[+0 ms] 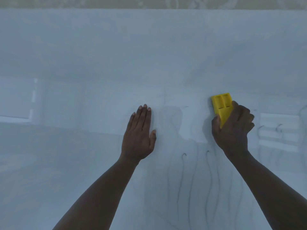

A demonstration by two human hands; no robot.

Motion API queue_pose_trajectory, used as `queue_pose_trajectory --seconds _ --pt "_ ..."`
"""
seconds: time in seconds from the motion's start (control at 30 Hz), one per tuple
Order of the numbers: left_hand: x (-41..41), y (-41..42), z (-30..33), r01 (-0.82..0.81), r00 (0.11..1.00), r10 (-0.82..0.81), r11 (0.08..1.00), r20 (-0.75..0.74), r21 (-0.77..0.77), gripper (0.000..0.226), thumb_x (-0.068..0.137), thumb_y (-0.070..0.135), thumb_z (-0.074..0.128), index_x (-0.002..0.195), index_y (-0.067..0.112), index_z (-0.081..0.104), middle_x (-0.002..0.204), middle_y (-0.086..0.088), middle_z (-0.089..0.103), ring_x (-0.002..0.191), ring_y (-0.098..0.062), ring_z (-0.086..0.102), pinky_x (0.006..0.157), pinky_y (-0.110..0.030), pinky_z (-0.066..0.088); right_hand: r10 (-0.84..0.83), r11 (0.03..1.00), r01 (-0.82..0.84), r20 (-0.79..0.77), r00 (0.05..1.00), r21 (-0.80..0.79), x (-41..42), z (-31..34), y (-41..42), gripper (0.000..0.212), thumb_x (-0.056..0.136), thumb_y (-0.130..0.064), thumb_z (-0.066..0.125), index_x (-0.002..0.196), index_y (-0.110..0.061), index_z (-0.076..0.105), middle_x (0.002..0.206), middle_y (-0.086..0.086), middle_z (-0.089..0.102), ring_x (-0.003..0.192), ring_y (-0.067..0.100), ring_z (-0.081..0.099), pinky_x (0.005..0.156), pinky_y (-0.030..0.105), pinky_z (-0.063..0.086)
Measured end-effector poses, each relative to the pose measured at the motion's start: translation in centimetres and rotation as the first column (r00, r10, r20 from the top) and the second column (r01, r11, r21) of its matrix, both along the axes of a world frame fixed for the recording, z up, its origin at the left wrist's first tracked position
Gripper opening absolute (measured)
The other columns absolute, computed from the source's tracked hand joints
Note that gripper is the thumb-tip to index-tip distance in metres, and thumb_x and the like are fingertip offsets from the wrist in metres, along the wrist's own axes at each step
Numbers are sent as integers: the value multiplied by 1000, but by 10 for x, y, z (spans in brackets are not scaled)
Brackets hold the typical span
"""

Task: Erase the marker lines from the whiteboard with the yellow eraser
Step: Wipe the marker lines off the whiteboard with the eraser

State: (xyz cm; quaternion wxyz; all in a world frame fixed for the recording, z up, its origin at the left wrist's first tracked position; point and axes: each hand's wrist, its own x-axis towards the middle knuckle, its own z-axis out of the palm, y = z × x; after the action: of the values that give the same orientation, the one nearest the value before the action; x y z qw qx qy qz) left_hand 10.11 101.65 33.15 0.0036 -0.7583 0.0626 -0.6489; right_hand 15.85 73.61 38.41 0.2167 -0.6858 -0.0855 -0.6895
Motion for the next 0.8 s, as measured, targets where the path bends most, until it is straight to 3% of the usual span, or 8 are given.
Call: queue_pose_trajectory --seconds 0.17,0.33,0.6,0.8 --pt "-3 93 -7 -84 996 84 996 -6 3 68 101 37 30 156 -1 23 166 -17 22 156 -27 15 128 -46 19 63 993 -69 74 995 92 1 13 46 59 91 -37 50 137 -2 40 124 26 48 106 42 46 82 52 41" --pt "-1 144 -23 -96 995 95 995 -31 -10 68 99 33 31 158 1 19 167 -15 17 157 -26 12 128 -46 17 146 986 -155 127 981 60 -10 27 104 56 93 -38 56 135 -3 48 125 23 52 110 42 48 86 48 40" --pt "6 158 -34 -80 997 80 997 -9 0 66 100 32 32 159 5 17 168 -13 15 158 -25 10 129 -44 15 252 951 -207 186 950 -228 -28 28 192 54 86 -35 64 129 -2 57 117 19 61 102 41 54 88 43 40" --pt "4 164 -49 -55 998 56 997 8 -44 63 101 27 32 158 5 21 167 -13 19 157 -25 14 128 -45 17 330 822 -231 104 938 -520 -35 -18 234 55 84 -36 67 129 -6 59 117 10 64 102 33 56 86 40 42"
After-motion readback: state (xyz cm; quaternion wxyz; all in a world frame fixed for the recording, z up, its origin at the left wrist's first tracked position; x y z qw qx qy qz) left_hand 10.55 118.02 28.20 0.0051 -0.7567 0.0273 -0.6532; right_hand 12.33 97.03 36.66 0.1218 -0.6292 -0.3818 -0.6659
